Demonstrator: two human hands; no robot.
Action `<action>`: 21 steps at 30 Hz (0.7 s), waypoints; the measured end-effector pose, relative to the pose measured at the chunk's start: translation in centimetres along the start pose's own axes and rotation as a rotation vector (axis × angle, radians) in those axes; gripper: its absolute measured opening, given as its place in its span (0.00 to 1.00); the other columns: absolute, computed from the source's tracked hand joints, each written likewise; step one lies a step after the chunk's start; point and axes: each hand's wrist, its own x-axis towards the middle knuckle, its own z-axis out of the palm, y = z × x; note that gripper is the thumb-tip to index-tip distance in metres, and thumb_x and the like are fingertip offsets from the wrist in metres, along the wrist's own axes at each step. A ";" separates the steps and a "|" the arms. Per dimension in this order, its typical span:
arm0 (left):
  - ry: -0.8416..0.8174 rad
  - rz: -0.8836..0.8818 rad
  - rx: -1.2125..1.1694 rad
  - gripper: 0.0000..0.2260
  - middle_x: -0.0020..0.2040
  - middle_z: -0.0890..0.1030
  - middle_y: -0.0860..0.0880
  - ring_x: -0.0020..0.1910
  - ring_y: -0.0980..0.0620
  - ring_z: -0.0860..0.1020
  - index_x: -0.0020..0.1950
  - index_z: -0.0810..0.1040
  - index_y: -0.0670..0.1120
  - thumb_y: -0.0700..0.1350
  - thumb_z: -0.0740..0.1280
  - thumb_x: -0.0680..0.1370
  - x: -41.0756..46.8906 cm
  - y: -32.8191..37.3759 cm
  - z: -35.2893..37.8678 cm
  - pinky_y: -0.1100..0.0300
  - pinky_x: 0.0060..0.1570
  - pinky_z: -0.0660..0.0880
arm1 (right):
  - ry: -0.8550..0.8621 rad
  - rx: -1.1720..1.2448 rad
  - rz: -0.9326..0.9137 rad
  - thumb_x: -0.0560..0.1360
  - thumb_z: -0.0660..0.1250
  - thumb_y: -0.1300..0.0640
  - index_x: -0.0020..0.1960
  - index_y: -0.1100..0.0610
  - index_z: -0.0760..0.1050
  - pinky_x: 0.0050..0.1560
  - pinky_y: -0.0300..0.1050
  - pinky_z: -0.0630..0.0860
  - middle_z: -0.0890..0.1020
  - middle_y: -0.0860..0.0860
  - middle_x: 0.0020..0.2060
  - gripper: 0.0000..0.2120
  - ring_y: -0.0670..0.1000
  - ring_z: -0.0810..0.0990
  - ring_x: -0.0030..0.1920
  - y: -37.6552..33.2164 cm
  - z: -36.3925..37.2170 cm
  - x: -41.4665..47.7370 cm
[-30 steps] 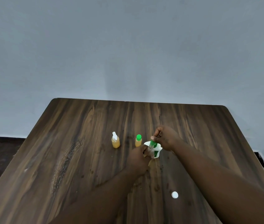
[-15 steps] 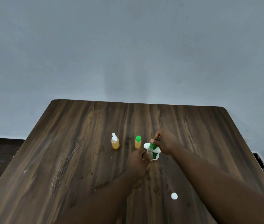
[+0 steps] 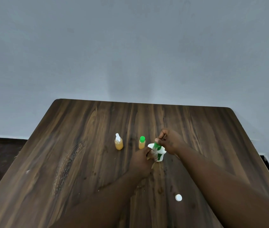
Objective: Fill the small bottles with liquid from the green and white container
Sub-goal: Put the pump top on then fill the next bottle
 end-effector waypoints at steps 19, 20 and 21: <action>0.030 -0.009 0.007 0.03 0.37 0.80 0.60 0.42 0.73 0.76 0.44 0.82 0.47 0.41 0.71 0.76 0.4 -0.3 -0.1 0.77 0.41 0.69 | -0.016 -0.039 -0.006 0.74 0.74 0.53 0.38 0.52 0.73 0.40 0.44 0.72 0.79 0.46 0.36 0.11 0.48 0.76 0.39 -0.4 -0.2 0.5; 0.023 -0.010 0.010 0.03 0.37 0.81 0.61 0.42 0.73 0.76 0.44 0.82 0.49 0.41 0.71 0.76 0.4 -0.3 -0.1 0.77 0.41 0.69 | -0.014 -0.051 0.000 0.74 0.73 0.53 0.38 0.52 0.72 0.39 0.43 0.72 0.79 0.46 0.36 0.11 0.47 0.76 0.39 -0.2 -0.2 0.4; 0.012 -0.015 0.001 0.04 0.37 0.81 0.61 0.43 0.73 0.77 0.43 0.81 0.50 0.41 0.71 0.76 0.4 -0.4 0.1 0.77 0.41 0.69 | -0.020 -0.063 0.010 0.74 0.73 0.53 0.37 0.51 0.72 0.37 0.42 0.71 0.78 0.46 0.36 0.12 0.47 0.76 0.39 -0.1 -0.1 0.4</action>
